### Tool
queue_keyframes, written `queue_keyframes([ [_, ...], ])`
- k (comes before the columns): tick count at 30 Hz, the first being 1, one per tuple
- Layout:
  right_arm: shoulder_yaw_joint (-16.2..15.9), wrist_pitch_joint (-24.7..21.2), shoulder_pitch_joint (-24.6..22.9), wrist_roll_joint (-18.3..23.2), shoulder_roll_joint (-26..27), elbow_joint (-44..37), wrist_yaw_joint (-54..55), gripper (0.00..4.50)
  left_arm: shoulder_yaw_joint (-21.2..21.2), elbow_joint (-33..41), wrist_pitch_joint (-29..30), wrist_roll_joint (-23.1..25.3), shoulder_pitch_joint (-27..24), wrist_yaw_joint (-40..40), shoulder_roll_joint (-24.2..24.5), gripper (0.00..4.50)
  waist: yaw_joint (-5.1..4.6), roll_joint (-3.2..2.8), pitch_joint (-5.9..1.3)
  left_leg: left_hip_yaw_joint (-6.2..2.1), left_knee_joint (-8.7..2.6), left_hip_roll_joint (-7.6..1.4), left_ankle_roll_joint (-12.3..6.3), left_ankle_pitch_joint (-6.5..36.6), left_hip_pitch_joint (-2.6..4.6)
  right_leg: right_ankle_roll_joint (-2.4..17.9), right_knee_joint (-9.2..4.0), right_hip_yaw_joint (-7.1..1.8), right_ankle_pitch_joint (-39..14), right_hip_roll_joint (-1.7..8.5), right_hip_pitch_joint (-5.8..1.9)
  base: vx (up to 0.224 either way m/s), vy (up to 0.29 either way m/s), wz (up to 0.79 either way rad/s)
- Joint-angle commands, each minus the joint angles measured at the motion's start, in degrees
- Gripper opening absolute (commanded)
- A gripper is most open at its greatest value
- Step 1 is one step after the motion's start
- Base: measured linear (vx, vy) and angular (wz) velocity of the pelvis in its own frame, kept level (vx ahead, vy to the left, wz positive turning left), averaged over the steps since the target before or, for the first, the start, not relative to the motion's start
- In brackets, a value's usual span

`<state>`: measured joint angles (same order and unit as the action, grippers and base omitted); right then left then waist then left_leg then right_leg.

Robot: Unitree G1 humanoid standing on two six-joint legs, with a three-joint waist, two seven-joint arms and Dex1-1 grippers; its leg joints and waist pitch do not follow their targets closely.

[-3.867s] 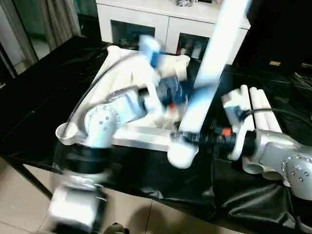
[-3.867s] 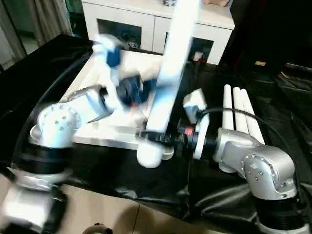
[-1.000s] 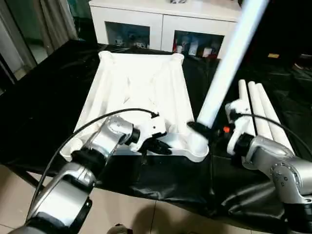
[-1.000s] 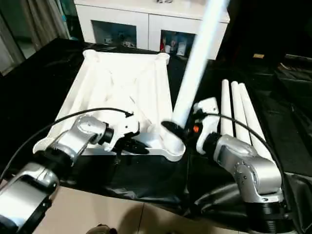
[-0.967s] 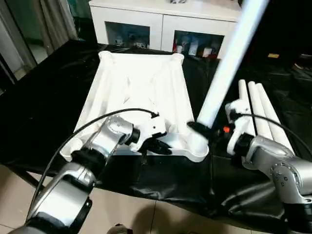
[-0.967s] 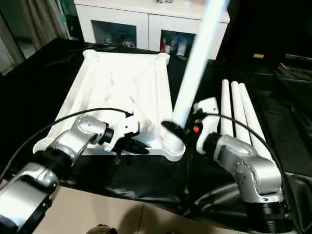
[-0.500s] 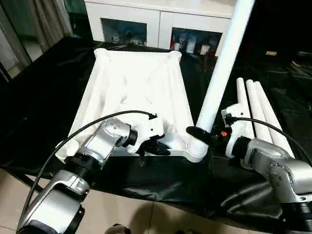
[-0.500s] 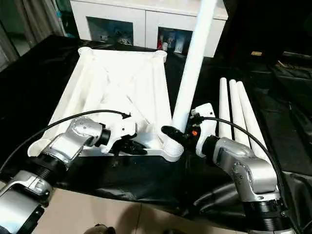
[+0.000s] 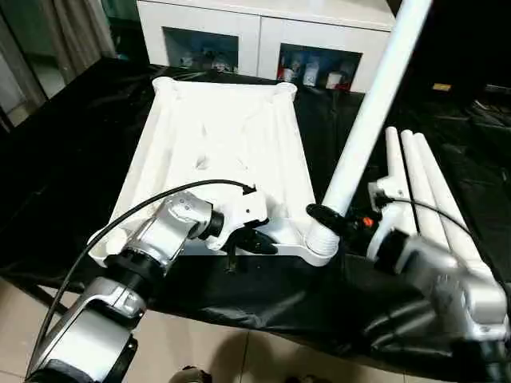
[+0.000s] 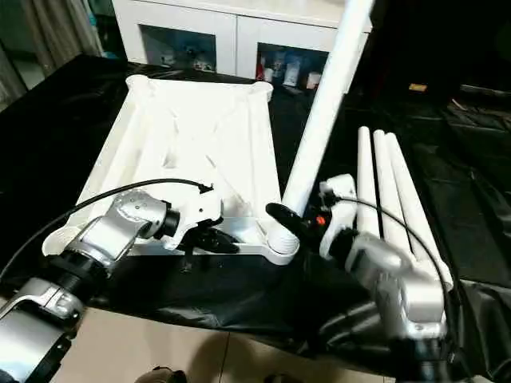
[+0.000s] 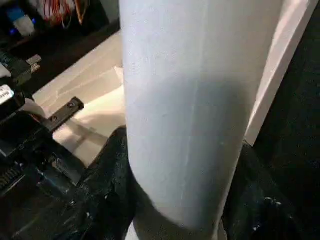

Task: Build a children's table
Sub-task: Insert table leg to table base

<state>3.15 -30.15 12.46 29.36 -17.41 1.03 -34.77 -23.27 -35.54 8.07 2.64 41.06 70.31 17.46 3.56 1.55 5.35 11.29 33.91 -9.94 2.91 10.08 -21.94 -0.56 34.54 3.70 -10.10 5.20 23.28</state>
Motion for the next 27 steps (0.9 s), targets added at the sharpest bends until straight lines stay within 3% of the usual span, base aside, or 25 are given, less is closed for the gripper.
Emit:
queue_keyframes([
  [1, 0.1, 1.5, -2.6, -2.4, 0.5, 2.6, 1.9, 1.87, 0.9, -1.9, 0.3, -0.1, 0.3, -1.4, -0.6, 0.0, -0.01, -0.04, -2.66, -2.18, -5.43, -3.65, 0.35, 21.4, 1.5, 9.3, -6.18, -3.03, -27.8, 4.47, -1.03, 0.0, 0.0, 0.0],
  [2, 0.0, 3.2, -3.6, -2.9, 1.3, 2.8, 2.4, 1.87, 1.0, -2.2, 0.3, -0.1, 0.5, -1.5, -0.6, 0.0, 0.02, -0.31, -2.75, -2.19, -5.6, -3.71, 0.55, 21.4, 1.44, 9.5, -6.21, -2.99, -26.8, 4.45, -1.13, 0.0, 0.0, 0.0],
  [4, -0.5, 5.3, -4.5, -3.9, 1.8, 3.1, 2.8, 1.86, 1.0, -2.5, 0.3, 0.0, 0.7, -1.6, -0.7, 0.0, -0.07, -0.17, -2.71, -2.3, -5.8, -3.72, 0.48, 21.6, 1.34, 9.7, -6.14, -2.91, -26.5, 4.45, -1.37, 0.0, 0.0, 0.0],
  [5, -1.1, 7.2, -5.4, -4.9, 2.3, 3.1, 3.3, 1.86, 1.1, -2.8, 0.2, 0.0, 0.9, -1.6, -0.8, 0.0, 0.03, -0.64, -2.72, -2.31, -5.86, -3.77, 0.66, 22.0, 1.41, 9.8, -6.24, -2.96, -26.5, 4.5, -1.25, 0.0, 0.0, 0.0],
  [13, -4.1, 18.3, -9.7, -12.6, 3.9, 2.4, 6.5, 1.86, 1.3, -3.5, -0.1, 0.2, 1.4, -2.0, -1.0, 0.0, -0.12, -0.29, -2.38, -2.73, -6.17, -3.76, 1.0, 26.1, 1.53, 7.5, -7.16, -2.97, -33.4, 4.9, -0.87, 0.0, 0.0, 0.0],
  [14, -3.9, 19.4, -10.3, -12.6, 4.4, 2.3, 7.0, 1.86, 1.4, -3.4, 0.0, 0.2, 1.4, -2.2, -1.0, 0.0, -0.2, -0.01, -2.41, -2.68, -6.28, -3.81, 0.7, 25.7, 1.57, 7.4, -7.32, -2.95, -33.4, 4.87, -0.93, 0.0, 0.0, 0.0],
  [17, -3.4, 20.5, -11.5, -12.3, 5.4, 2.2, 7.5, 1.86, 1.4, -3.2, 0.1, 0.2, 1.4, -2.3, -1.0, 0.0, -0.15, -0.27, -2.53, -2.45, -6.63, -3.96, 0.02, 23.1, 1.39, 8.8, -6.94, -2.98, -27.5, 4.54, -1.14, 0.0, 0.0, 0.0],
  [19, -3.2, 21.7, -12.5, -12.0, 6.3, 2.3, 7.5, 1.86, 1.4, -3.1, 0.0, 0.2, 1.3, -2.3, -0.8, 0.0, -0.05, -0.55, -2.52, -2.32, -6.58, -3.99, 0.07, 23.9, 1.61, 9.3, -6.98, -3.07, -27.1, 4.65, -0.98, 0.0, 0.0, 0.0],
  [22, -1.6, 21.9, -13.0, -9.8, 7.7, 2.6, 7.9, 1.86, 1.4, -3.4, -0.1, 0.3, 1.5, -2.3, -0.9, 0.0, -0.11, -0.4, -2.4, -2.49, -6.69, -3.92, 0.1, 24.9, 1.48, 9.0, -7.13, -3.06, -29.0, 4.79, -1.14, 0.0, 0.0, 0.0],
  [23, -0.1, 21.4, -12.8, -8.0, 8.3, 2.9, 8.1, 1.86, 1.3, -3.6, -0.3, 0.3, 1.6, -2.2, -0.8, 0.0, -0.04, -1.11, -2.39, -2.51, -6.71, -3.97, 0.27, 25.2, 1.61, 9.1, -7.16, -3.14, -28.7, 4.77, -1.02, 0.0, 0.0, 0.0],
  [25, 2.6, 21.2, -12.3, -4.8, 9.3, 3.9, 8.4, 1.86, 1.3, -4.3, -1.0, 0.4, 2.0, -1.9, -0.7, 0.0, -0.07, -1.23, -2.38, -2.59, -6.7, -3.94, 0.39, 26.6, 1.73, 9.3, -7.31, -3.12, -29.3, 4.86, -1.0, 0.0, 0.0, 0.0],
  [27, 3.4, 21.8, -12.0, -4.2, 9.3, 4.4, 8.7, 1.86, 1.2, -4.7, -1.4, 0.7, 2.1, -1.7, -0.6, 0.0, -0.12, -0.95, -2.48, -2.58, -6.71, -3.97, 0.43, 26.0, 1.62, 9.5, -7.22, -3.05, -28.7, 4.75, -1.14, 0.0, 0.0, 0.0],
])
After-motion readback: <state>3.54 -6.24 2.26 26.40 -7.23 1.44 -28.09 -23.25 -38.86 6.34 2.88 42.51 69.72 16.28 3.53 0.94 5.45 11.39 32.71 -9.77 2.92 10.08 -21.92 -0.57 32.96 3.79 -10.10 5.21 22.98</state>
